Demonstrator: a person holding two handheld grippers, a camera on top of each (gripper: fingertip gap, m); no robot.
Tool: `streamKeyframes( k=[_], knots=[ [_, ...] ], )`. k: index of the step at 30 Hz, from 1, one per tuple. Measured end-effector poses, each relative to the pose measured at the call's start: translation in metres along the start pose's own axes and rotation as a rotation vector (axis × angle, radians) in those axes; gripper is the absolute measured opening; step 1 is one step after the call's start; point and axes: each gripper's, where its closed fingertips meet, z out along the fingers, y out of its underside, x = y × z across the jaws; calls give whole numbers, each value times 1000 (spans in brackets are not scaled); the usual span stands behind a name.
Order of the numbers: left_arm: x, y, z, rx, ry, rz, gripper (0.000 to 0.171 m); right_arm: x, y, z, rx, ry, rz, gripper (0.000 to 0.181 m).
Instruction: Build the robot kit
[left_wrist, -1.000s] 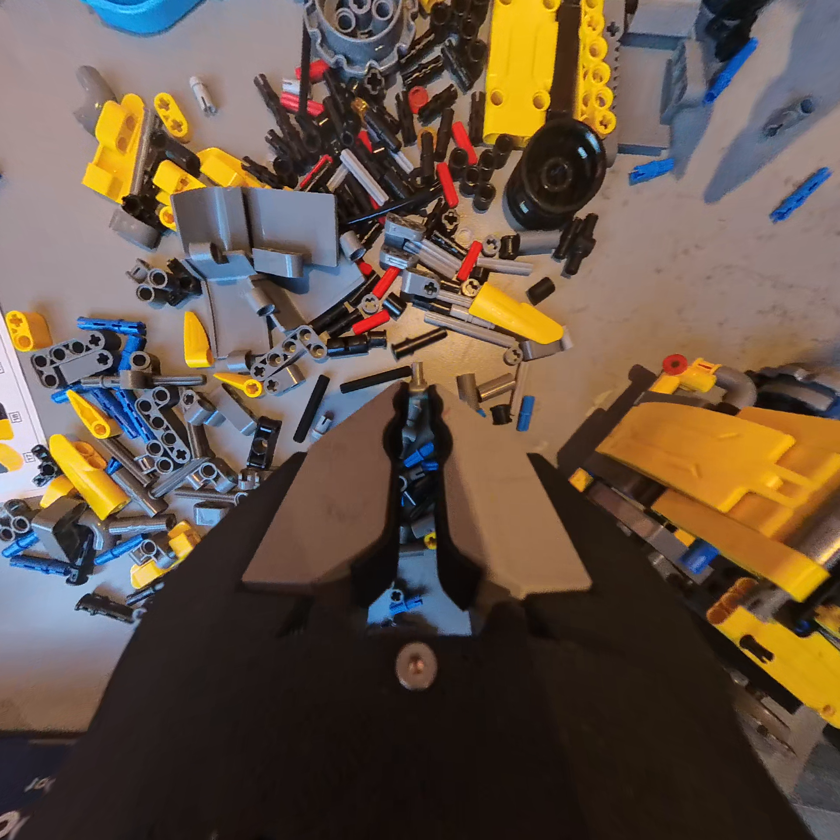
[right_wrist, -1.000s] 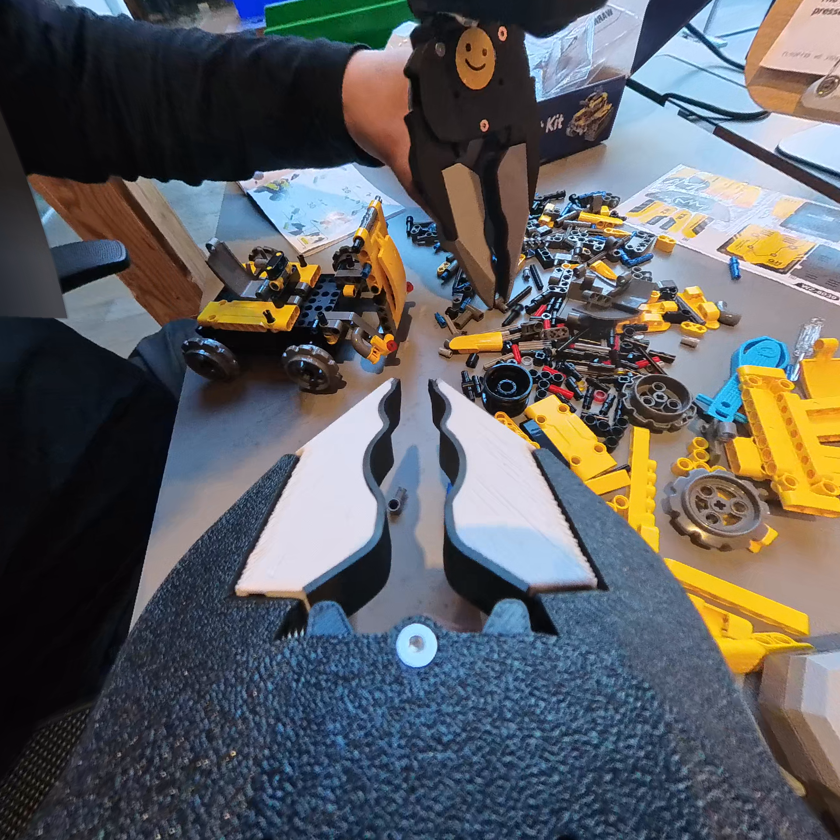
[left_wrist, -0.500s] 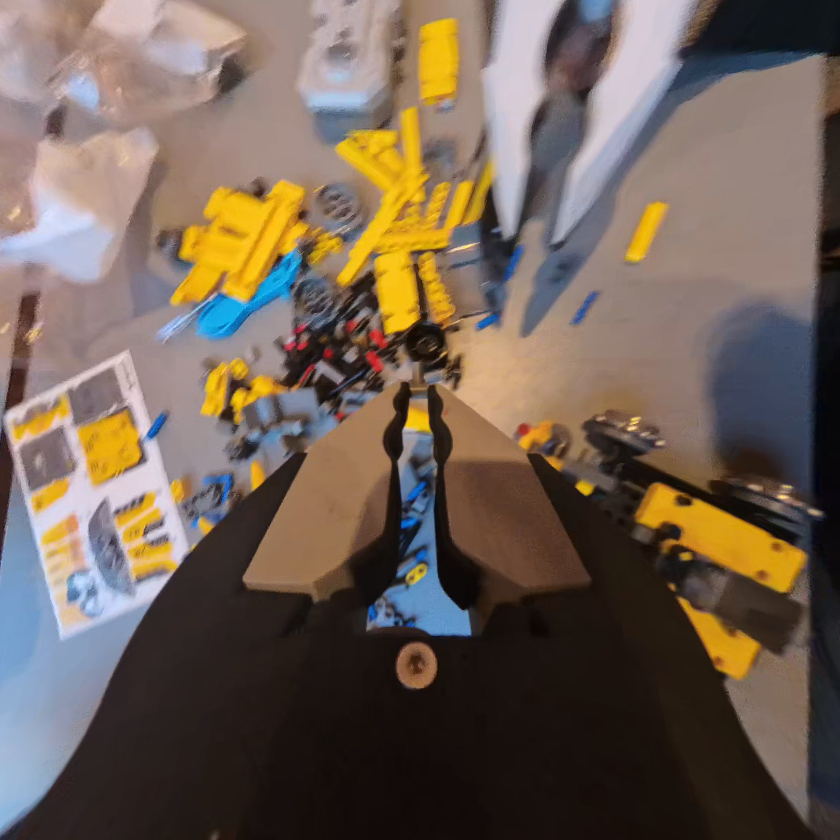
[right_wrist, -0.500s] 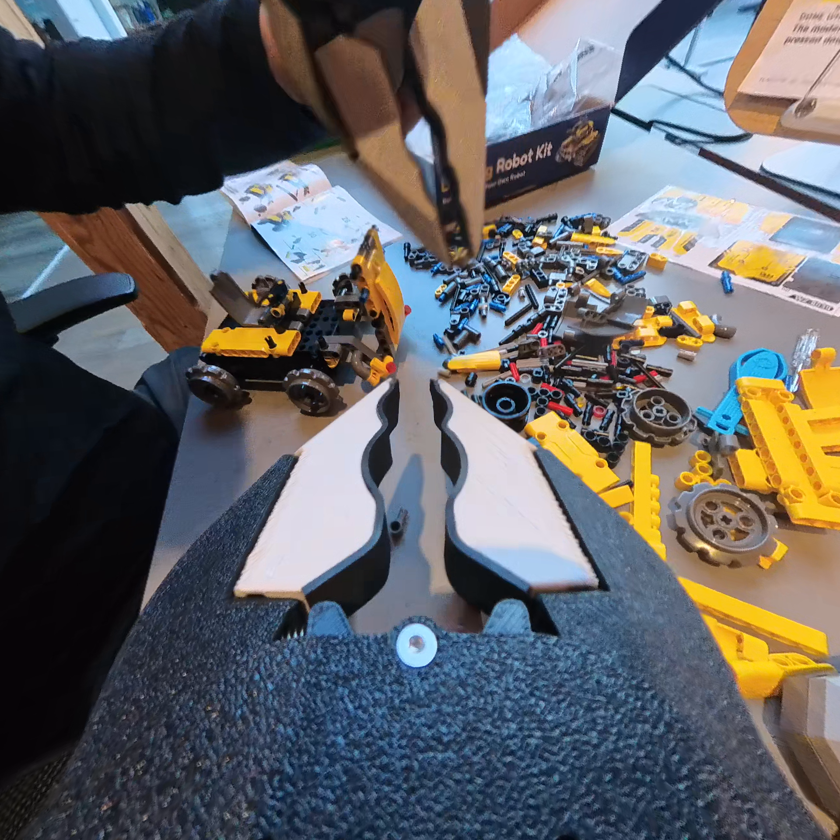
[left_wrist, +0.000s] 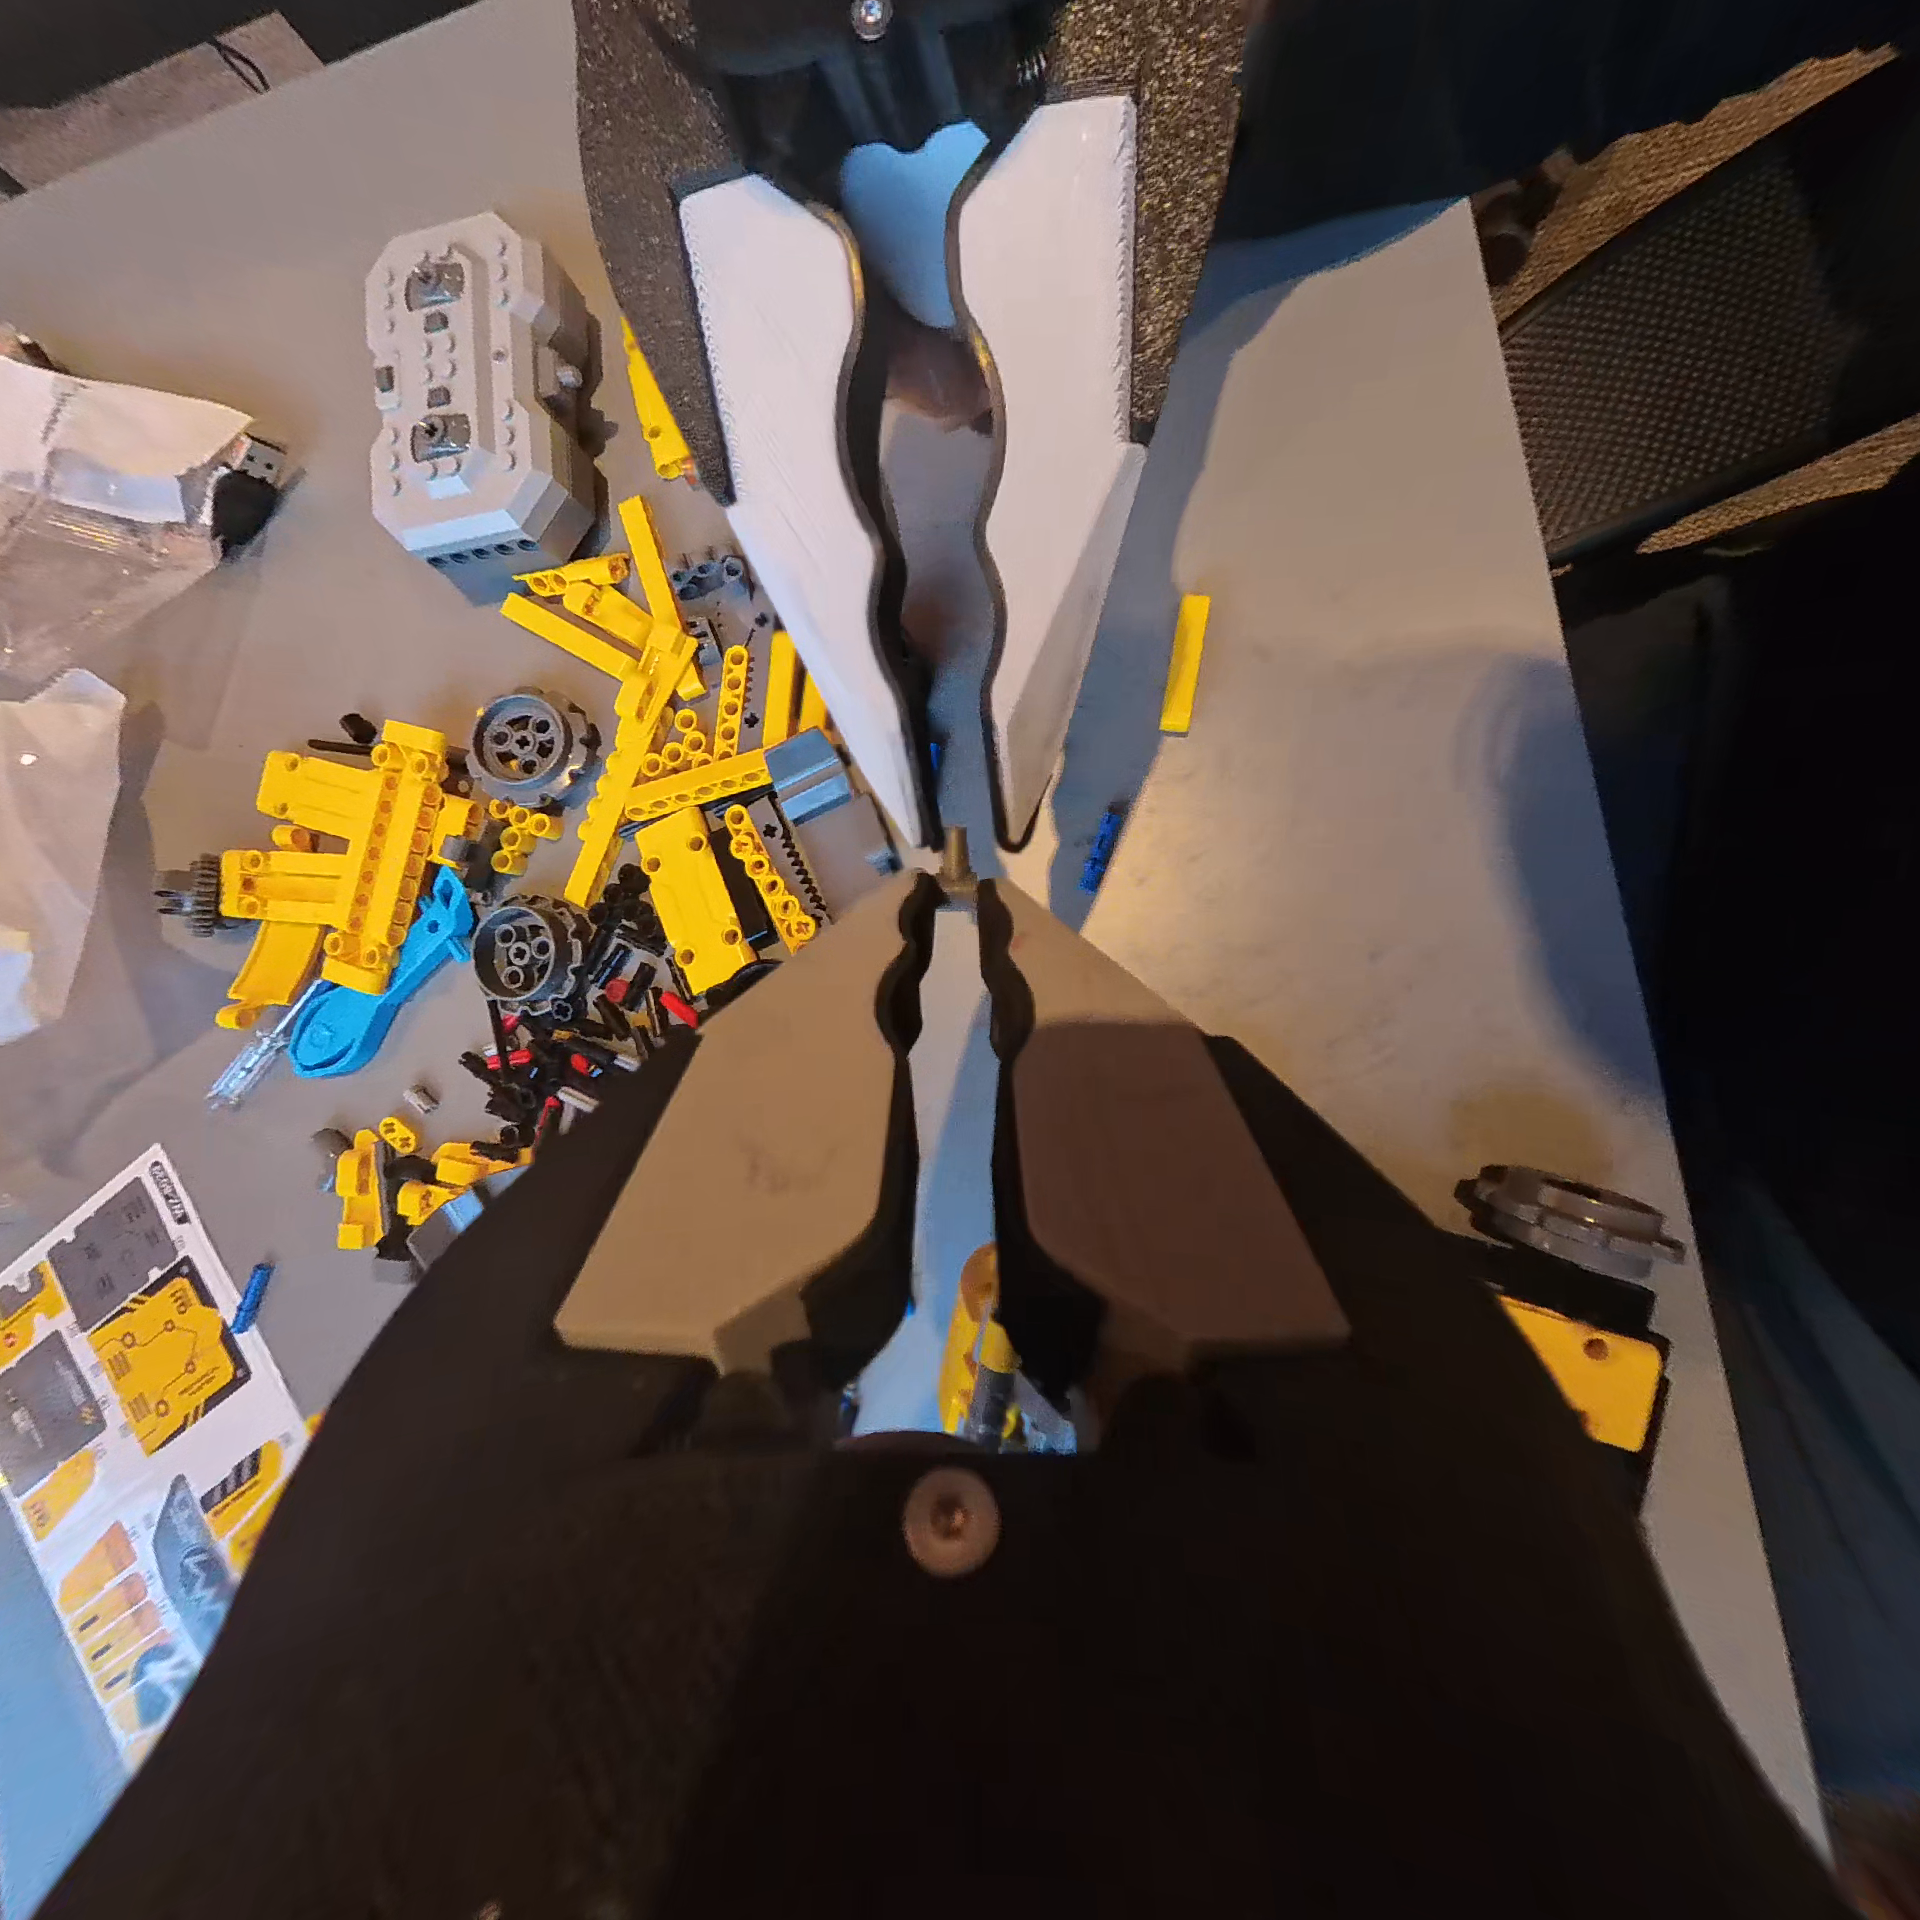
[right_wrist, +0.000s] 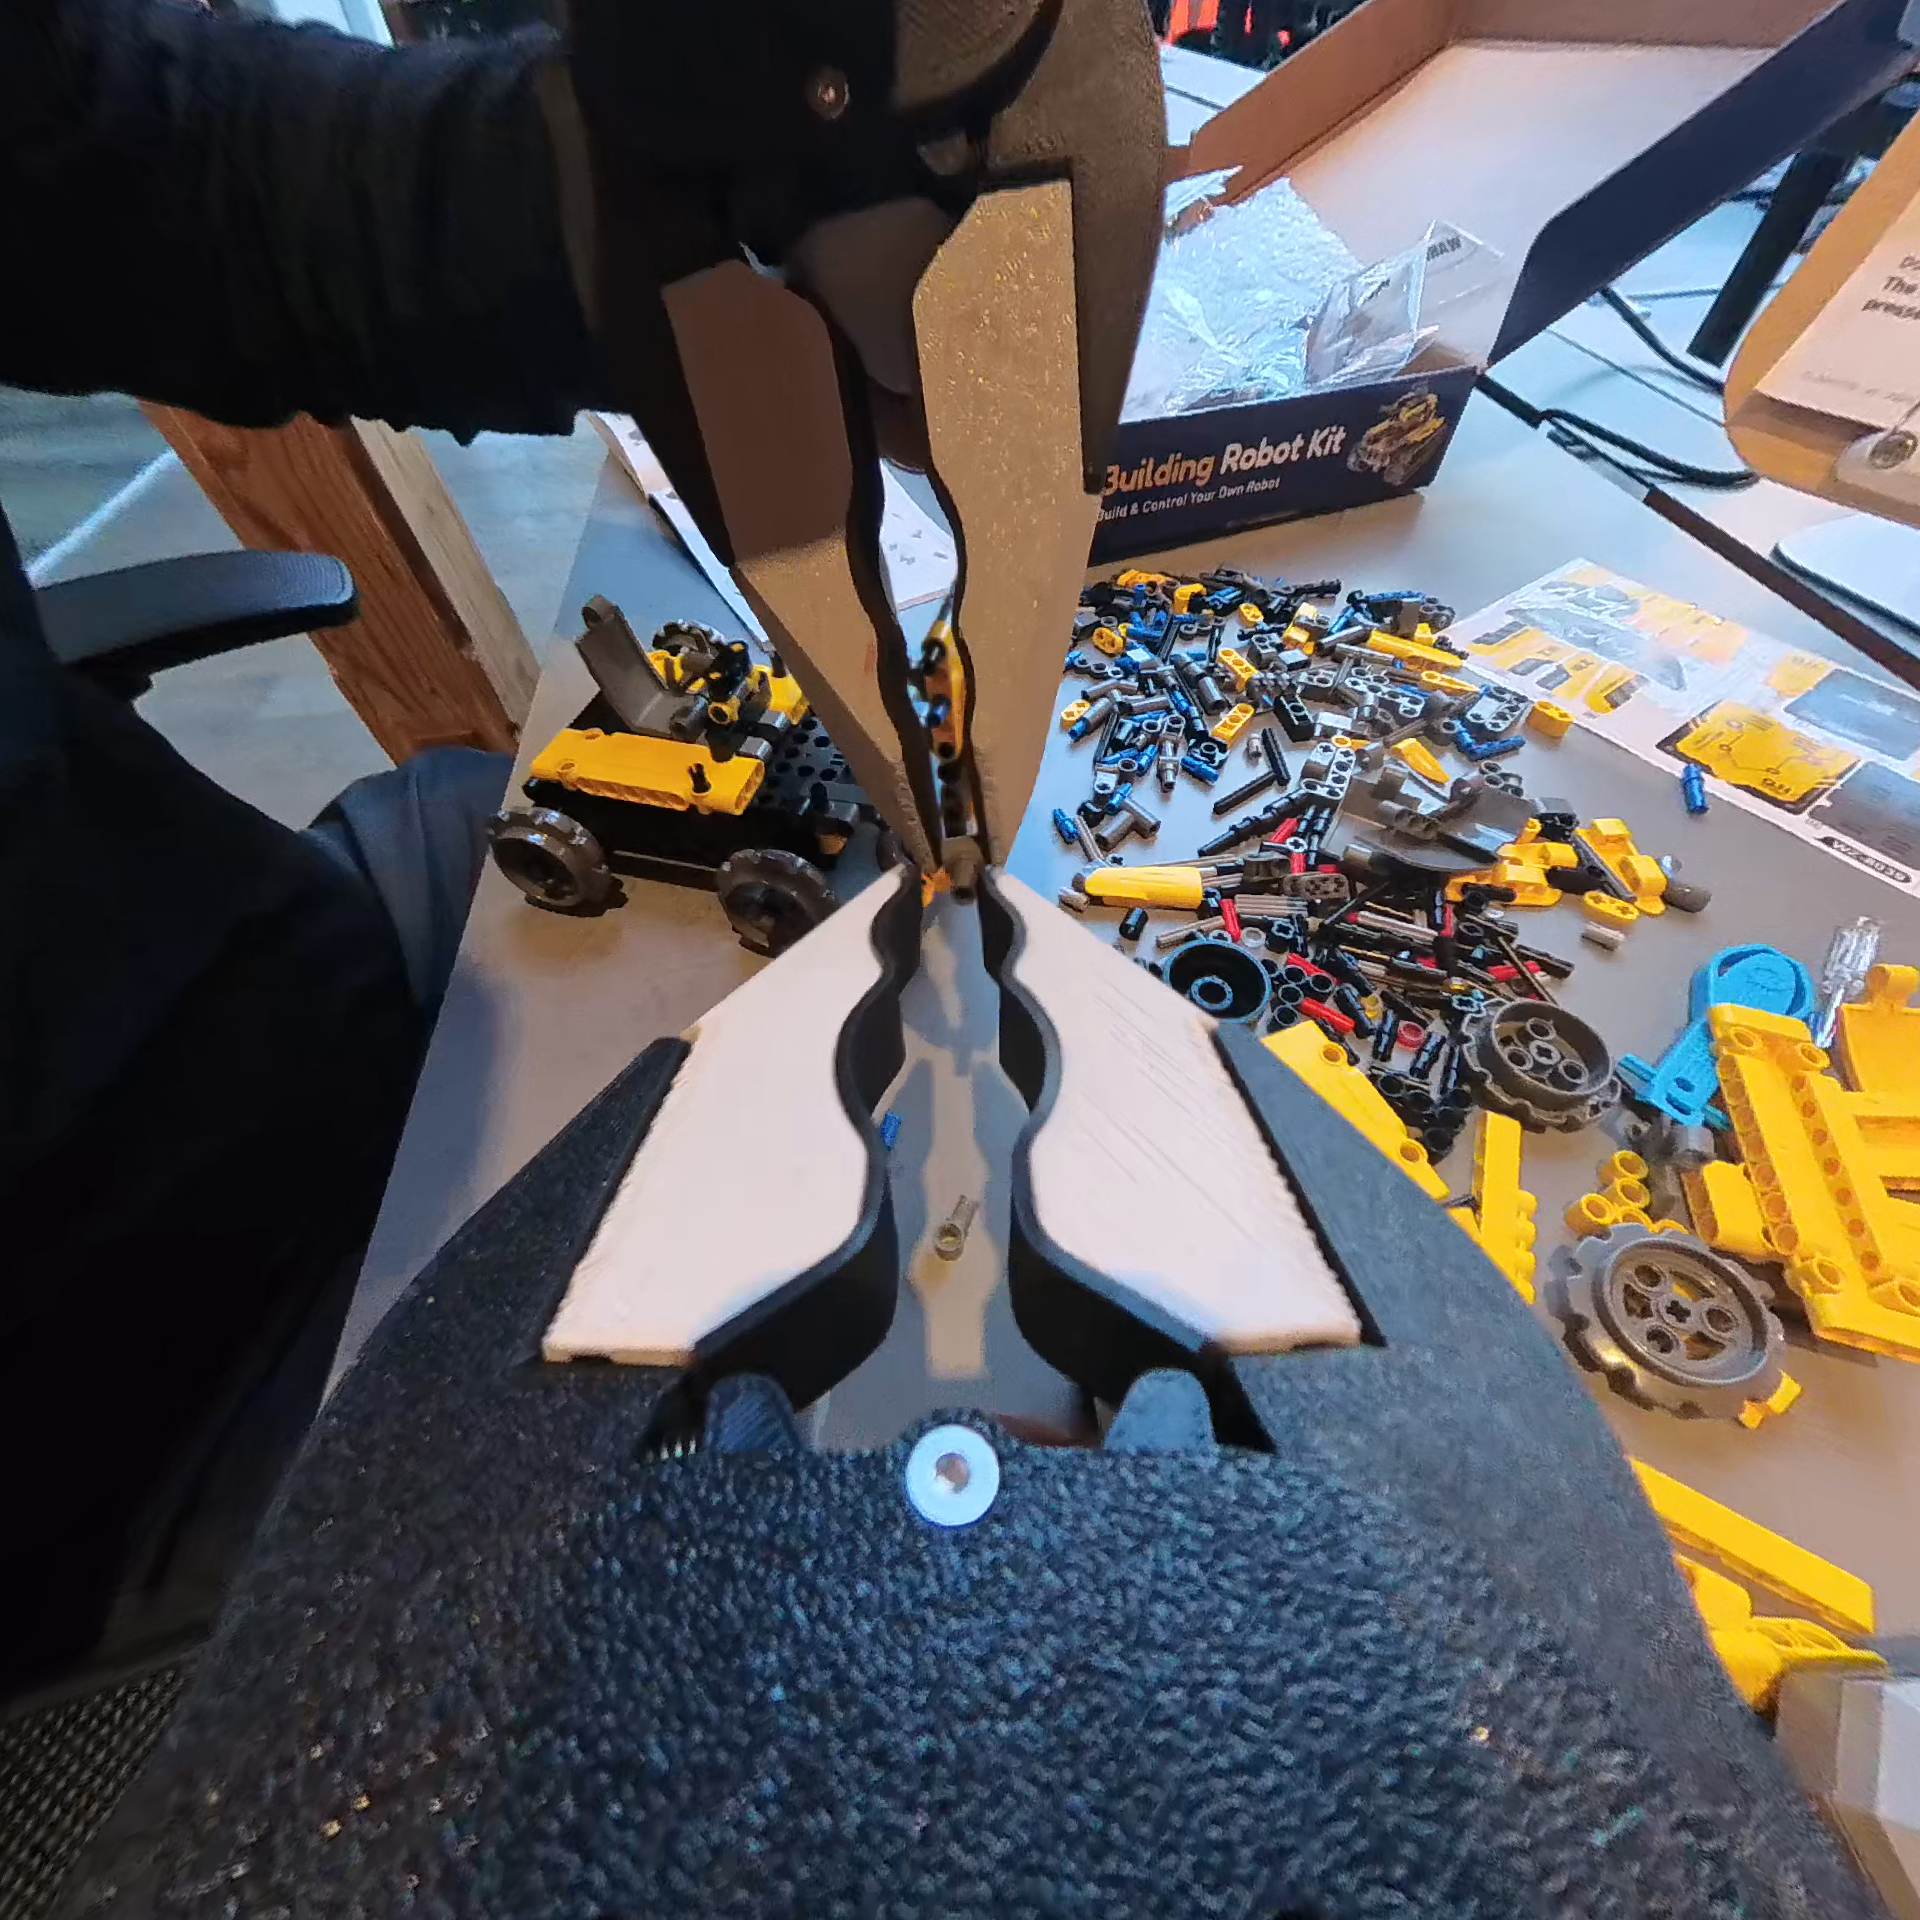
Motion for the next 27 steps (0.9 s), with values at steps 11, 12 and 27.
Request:
streamKeyframes(
  k=[11,12,27],
  knots=[
    [2,2,4,11,12,-15,4,0,2,3,-7,7,-9,7],
    [2,3,4,10,12,-14,4,1,2,3,-11,14,-12,7],
    [2,4,4,17,6,-22,4,3,13,7,-71,41,-45,10]
  ],
)
